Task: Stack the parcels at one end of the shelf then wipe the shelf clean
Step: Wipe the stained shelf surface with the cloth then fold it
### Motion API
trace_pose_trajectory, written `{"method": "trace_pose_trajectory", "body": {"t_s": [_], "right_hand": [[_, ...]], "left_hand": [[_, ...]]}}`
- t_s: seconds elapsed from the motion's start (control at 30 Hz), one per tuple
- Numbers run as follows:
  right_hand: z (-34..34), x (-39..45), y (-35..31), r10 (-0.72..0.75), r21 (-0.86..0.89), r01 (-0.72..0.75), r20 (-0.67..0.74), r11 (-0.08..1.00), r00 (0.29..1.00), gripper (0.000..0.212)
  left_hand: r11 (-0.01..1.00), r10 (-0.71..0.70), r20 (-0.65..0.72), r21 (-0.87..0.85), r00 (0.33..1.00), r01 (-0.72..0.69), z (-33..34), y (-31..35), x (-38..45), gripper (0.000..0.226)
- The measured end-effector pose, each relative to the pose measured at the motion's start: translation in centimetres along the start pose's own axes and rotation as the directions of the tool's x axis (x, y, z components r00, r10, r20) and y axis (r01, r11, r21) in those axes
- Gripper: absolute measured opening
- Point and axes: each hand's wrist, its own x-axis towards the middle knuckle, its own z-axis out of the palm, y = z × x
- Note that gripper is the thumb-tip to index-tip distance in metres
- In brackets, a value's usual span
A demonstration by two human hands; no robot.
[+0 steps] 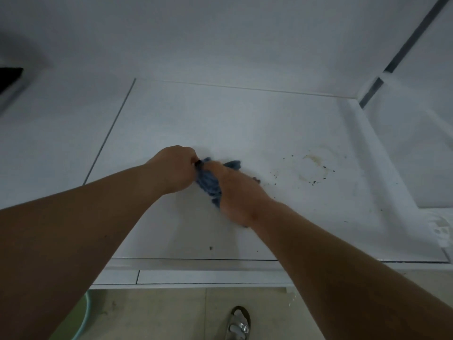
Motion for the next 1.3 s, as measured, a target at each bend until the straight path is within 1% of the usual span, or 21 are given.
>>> {"method": "trace_pose_trajectory", "body": {"t_s": [0.03,0.1,0.17,0.23,0.33,0.4,0.43,0.53,0.6,0.67,0.7,0.73,0.8,0.87,0.93,1.0,1.07,1.13,1.17,1.23,1.3], "right_hand": [[0.5,-0.7,-0.6,-0.035,0.004,0.035,0.015,0.999,0.999,0.077],[1.0,-2.1,-1.1,-0.097,0.008,0.097,0.045,0.995,0.994,0.074],[0.6,-2.6,-0.5,-0.12,-0.006,0.121,0.054,0.993,0.991,0.067],[-0.2,-2.2,0.8,-0.065,-0.024,0.066,0.019,0.998,0.998,0.062],[-0.6,-1.1,2.2,0.043,-0.043,-0.046,-0.06,0.998,0.997,0.062],[-0.1,-0.8,1.6,0.071,-0.05,-0.075,-0.074,0.996,0.995,0.062],[0.3,-0.7,1.1,0.063,-0.051,-0.066,-0.061,0.997,0.996,0.061],[1.7,-1.8,-1.2,-0.042,-0.069,0.043,0.016,0.997,0.999,0.056],[2.7,-3.3,-2.3,-0.14,-0.066,0.142,0.044,0.988,0.989,0.054],[2.9,-4.6,-2.6,-0.181,-0.046,0.183,0.061,0.982,0.982,0.056],[2.5,-4.8,-2.4,-0.163,-0.046,0.167,0.08,0.985,0.983,0.059],[2.1,-4.9,-1.9,-0.116,-0.061,0.123,0.103,0.991,0.988,0.063],[0.9,-4.4,-0.7,0.026,-0.119,-0.014,0.099,0.993,0.995,0.067],[0.2,-3.9,0.2,0.145,-0.101,-0.141,0.029,0.985,0.989,0.06],[0.7,-3.3,-0.5,0.175,-0.075,-0.176,-0.014,0.982,0.984,0.054],[1.8,-3.0,-2.4,0.121,-0.094,-0.122,-0.021,0.988,0.992,0.048],[3.1,-3.4,-4.3,0.01,-0.103,-0.01,0.002,0.995,1.0,0.044],[3.8,-4.4,-5.4,-0.095,-0.081,0.1,0.057,0.992,0.994,0.05],[4.0,-5.0,-5.4,-0.138,-0.065,0.143,0.074,0.988,0.988,0.052],[3.9,-6.2,-5.0,-0.175,-0.025,0.179,0.113,0.984,0.978,0.056],[3.1,-7.0,-4.3,-0.152,-0.009,0.155,0.15,0.988,0.977,0.055]], "left_hand": [[1.0,-0.006,0.013,-0.017,1.0,0.006,0.0,0.0,-0.2,0.035],[0.999,-0.011,0.052,-0.043,0.999,0.013,0.0,0.1,-0.7,0.046],[0.999,0.01,0.076,-0.05,0.997,-0.006,0.1,0.1,-1.1,0.047],[0.999,0.033,0.073,-0.035,0.997,-0.03,0.3,0.0,-1.5,0.044],[0.999,0.047,0.069,-0.014,0.996,-0.046,0.5,-0.2,-2.4,0.043],[0.999,0.053,0.075,-0.011,0.996,-0.052,0.6,-0.4,-2.9,0.044],[0.999,0.053,0.074,-0.011,0.996,-0.052,0.6,-0.5,-3.1,0.044],[0.999,0.028,0.088,-0.028,0.996,-0.026,0.6,-0.7,-3.5,0.043],[0.999,0.006,0.118,-0.046,0.993,0.0,0.6,-0.5,-4.0,0.048],[0.999,0.007,0.142,-0.045,0.99,0.0,0.6,-0.4,-4.6,0.05],[0.999,0.011,0.149,-0.041,0.989,-0.005,0.7,-0.5,-4.8,0.05],[0.999,0.015,0.15,-0.039,0.989,-0.01,0.7,-0.6,-5.1,0.049],[0.999,0.016,0.136,-0.042,0.991,-0.011,0.9,-0.9,-5.6,0.046],[0.999,0.008,0.108,-0.049,0.994,-0.002,1.1,-1.1,-6.0,0.045],[0.997,0.0,0.086,-0.072,0.996,0.006,1.1,-1.0,-6.4,0.042],[0.994,-0.007,0.063,-0.106,0.998,0.014,1.0,-0.6,-6.6,0.036],[0.99,-0.041,0.041,-0.135,0.998,0.046,0.8,-0.3,-6.7,0.032],[0.982,-0.082,0.011,-0.169,0.997,0.083,0.7,-0.3,-6.8,0.035],[0.983,-0.08,0.006,-0.165,0.997,0.08,0.7,-0.3,-6.8,0.036],[0.991,-0.039,0.042,-0.126,0.998,0.044,0.8,-0.1,-6.9,0.037],[0.995,-0.001,0.09,-0.098,0.996,0.009,1.2,0.6,-7.1,0.036]]}}
